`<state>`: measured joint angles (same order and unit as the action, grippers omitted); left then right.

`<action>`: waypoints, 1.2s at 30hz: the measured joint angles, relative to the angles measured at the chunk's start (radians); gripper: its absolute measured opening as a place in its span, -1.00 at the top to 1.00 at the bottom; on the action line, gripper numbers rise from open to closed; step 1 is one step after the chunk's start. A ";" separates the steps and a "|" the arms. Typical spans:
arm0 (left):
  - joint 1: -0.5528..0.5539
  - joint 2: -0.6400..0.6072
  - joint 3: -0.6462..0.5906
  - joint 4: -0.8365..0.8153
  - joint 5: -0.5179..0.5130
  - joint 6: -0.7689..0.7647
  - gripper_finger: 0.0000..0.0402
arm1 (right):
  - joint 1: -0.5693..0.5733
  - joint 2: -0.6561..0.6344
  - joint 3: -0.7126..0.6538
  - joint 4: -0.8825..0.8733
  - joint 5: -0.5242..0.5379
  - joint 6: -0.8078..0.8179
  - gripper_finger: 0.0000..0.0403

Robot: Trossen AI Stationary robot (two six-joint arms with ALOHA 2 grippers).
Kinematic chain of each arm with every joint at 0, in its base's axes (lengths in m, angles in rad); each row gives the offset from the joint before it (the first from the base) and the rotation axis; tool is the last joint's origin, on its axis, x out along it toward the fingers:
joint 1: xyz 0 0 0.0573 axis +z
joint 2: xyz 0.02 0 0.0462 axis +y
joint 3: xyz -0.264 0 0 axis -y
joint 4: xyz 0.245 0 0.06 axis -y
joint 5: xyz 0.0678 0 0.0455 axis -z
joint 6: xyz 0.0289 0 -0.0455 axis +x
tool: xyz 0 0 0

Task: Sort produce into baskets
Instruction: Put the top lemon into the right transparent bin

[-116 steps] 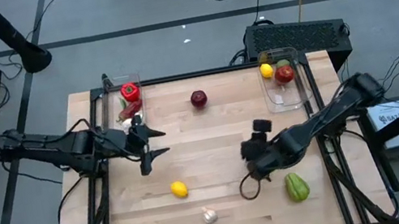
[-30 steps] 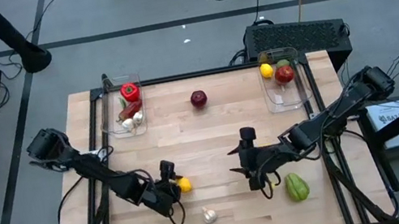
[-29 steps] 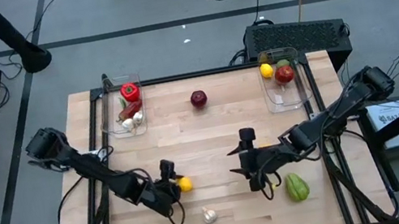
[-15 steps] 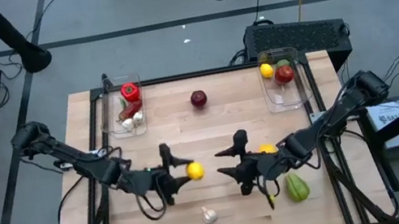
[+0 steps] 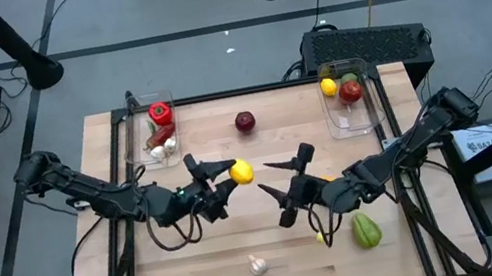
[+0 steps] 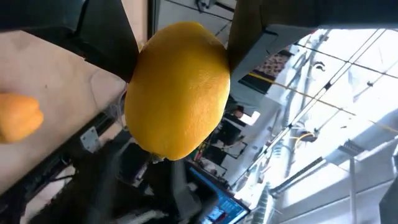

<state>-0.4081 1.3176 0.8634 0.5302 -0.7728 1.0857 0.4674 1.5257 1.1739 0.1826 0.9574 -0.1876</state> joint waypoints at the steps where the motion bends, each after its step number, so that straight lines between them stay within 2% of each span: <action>1: 0.005 0.004 -0.001 0.010 0.008 0.011 -0.13 | -0.003 -0.001 0.006 0.001 -0.009 0.006 -0.12; 5: 0.017 0.029 -0.001 0.033 0.040 0.030 -0.13 | -0.010 -0.002 0.011 -0.005 -0.021 0.028 -0.25; 13: 0.016 0.086 -0.001 0.123 0.012 0.100 -0.13 | -0.025 -0.002 0.011 0.009 -0.024 0.092 -0.84; 17: 0.024 0.110 -0.001 0.177 0.010 0.104 -0.13 | -0.050 -0.001 0.011 0.008 -0.089 0.120 -0.93; 23: 0.045 0.145 -0.001 0.198 0.010 0.106 -0.13 | -0.081 0.011 0.009 0.022 -0.153 0.133 -0.84; 36: 0.048 0.146 -0.001 0.196 0.008 0.106 -0.13 | -0.095 0.014 0.009 0.023 -0.145 0.148 -0.28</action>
<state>-0.3603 1.4631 0.8627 0.7258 -0.7650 1.1915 0.3721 1.5394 1.1831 0.2059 0.8120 -0.0395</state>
